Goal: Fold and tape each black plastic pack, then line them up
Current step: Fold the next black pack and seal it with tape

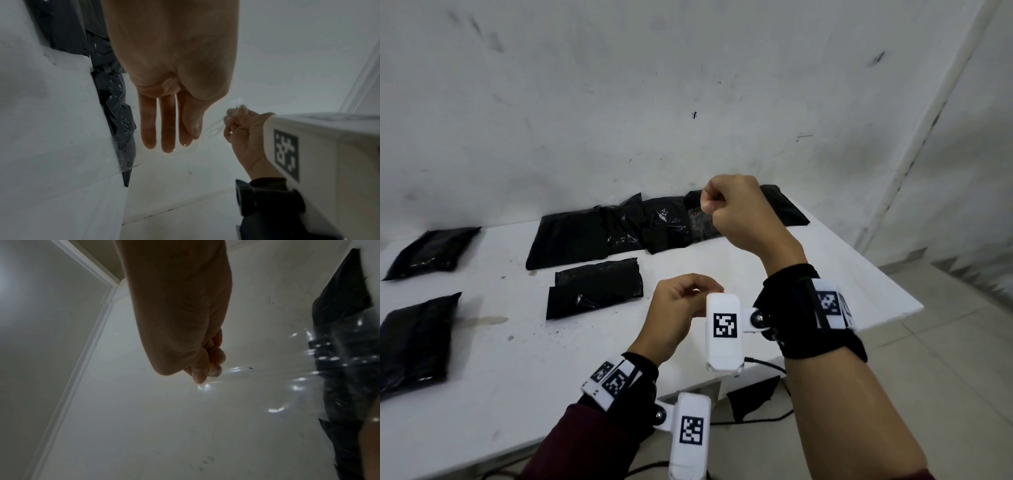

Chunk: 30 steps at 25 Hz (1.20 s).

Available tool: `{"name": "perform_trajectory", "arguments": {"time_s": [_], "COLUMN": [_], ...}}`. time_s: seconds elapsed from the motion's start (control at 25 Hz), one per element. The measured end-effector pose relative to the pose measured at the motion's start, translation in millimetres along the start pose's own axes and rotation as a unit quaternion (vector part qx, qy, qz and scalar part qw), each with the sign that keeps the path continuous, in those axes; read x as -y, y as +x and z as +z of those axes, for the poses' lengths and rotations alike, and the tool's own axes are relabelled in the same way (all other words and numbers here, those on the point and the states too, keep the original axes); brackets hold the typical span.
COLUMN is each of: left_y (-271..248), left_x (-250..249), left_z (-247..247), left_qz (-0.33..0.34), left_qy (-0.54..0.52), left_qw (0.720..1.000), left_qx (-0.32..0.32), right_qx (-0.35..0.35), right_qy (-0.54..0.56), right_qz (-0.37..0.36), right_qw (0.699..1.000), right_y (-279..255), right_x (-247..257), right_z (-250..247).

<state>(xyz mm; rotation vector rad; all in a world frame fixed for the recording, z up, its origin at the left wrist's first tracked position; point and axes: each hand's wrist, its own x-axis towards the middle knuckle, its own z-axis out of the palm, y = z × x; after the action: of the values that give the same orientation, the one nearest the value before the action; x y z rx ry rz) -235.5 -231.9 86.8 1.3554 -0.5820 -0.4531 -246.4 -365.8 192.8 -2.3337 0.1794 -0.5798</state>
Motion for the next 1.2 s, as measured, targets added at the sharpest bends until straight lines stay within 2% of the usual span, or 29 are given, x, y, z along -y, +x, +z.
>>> {"name": "perform_trajectory", "arguments": {"time_s": [0.32, 0.4, 0.48, 0.6, 0.68, 0.76, 0.88, 1.08, 1.2], "left_y": [-8.5, -9.5, 10.1, 41.8, 52.2, 49.0, 38.1, 26.0, 26.6], "left_x": [-8.1, -30.7, -67.4, -125.1, -122.3, -102.4, -72.2, -34.9, -20.5], "left_z": [-1.6, 0.6, -10.2, -43.1, -61.5, -77.7, -93.3, -115.4, -121.9], "left_qz": [-0.002, 0.025, 0.109, 0.162, 0.122, 0.079, 0.029, -0.018, -0.044], "left_qy": [0.017, -0.043, -0.086, -0.002, 0.090, 0.127, 0.079, 0.046, 0.103], "left_qw": [1.000, 0.998, 0.989, 0.986, 0.988, 0.989, 0.996, 0.996, 0.994], "left_qx": [-0.016, -0.030, -0.052, -0.034, -0.007, 0.006, 0.010, 0.074, 0.021], "right_qx": [0.009, -0.046, -0.154, -0.186, -0.175, -0.155, -0.115, -0.109, -0.094], "right_qy": [0.007, 0.036, 0.065, 0.068, 0.059, 0.070, 0.082, 0.060, 0.067], "right_qz": [-0.013, -0.022, -0.065, -0.088, -0.057, -0.023, 0.020, 0.065, 0.097], "right_qw": [1.000, 0.998, 0.984, 0.976, 0.981, 0.985, 0.990, 0.990, 0.989], "right_y": [-2.0, -2.2, 12.6, 41.7, 58.3, 71.2, 81.1, 90.8, 94.1], "right_x": [12.4, 23.5, 43.6, 74.9, 70.5, 58.5, 39.7, 16.5, 3.6], "right_z": [1.4, -6.1, -24.7, -56.1, -59.4, -45.6, -17.4, 16.2, 31.5]}}
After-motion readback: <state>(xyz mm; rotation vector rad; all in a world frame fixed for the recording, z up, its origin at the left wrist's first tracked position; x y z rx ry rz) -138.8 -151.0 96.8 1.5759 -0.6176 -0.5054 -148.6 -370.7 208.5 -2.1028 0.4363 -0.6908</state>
